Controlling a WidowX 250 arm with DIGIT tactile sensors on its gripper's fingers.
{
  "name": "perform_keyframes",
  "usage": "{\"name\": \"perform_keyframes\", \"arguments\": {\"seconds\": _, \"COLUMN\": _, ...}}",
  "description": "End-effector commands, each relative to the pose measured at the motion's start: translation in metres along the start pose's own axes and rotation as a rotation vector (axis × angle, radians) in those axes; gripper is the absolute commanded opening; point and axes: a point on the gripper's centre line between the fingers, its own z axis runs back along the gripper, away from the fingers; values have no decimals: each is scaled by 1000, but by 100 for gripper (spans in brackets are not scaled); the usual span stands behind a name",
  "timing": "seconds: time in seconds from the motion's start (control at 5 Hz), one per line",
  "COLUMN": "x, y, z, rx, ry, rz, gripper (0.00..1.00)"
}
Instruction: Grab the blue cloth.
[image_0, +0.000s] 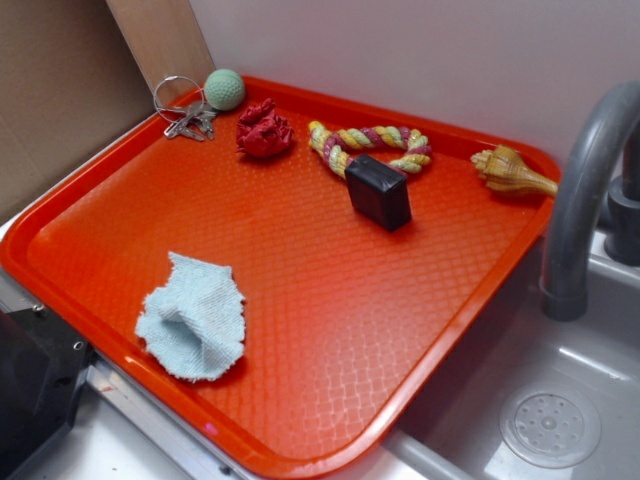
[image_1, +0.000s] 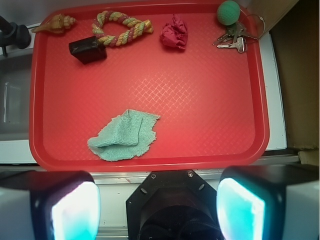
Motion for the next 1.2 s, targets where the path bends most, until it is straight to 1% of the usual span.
{"name": "perform_keyframes", "arguments": {"seconds": 0.0, "x": 0, "y": 0, "z": 0, "rx": 0, "ry": 0, "rz": 0, "gripper": 100}}
{"name": "perform_keyframes", "arguments": {"seconds": 0.2, "x": 19, "y": -22, "z": -53, "rx": 64, "ry": 93, "rz": 160, "gripper": 100}}
{"name": "perform_keyframes", "arguments": {"seconds": 0.4, "x": 24, "y": -28, "z": -106, "rx": 99, "ry": 141, "rz": 302, "gripper": 100}}
{"name": "perform_keyframes", "arguments": {"seconds": 0.6, "x": 29, "y": -38, "z": -157, "rx": 121, "ry": 167, "rz": 342, "gripper": 100}}
{"name": "perform_keyframes", "arguments": {"seconds": 0.8, "x": 22, "y": -47, "z": -202, "rx": 123, "ry": 201, "rz": 297, "gripper": 100}}
{"name": "perform_keyframes", "arguments": {"seconds": 1.0, "x": 6, "y": -61, "z": -227, "rx": 136, "ry": 253, "rz": 223, "gripper": 100}}
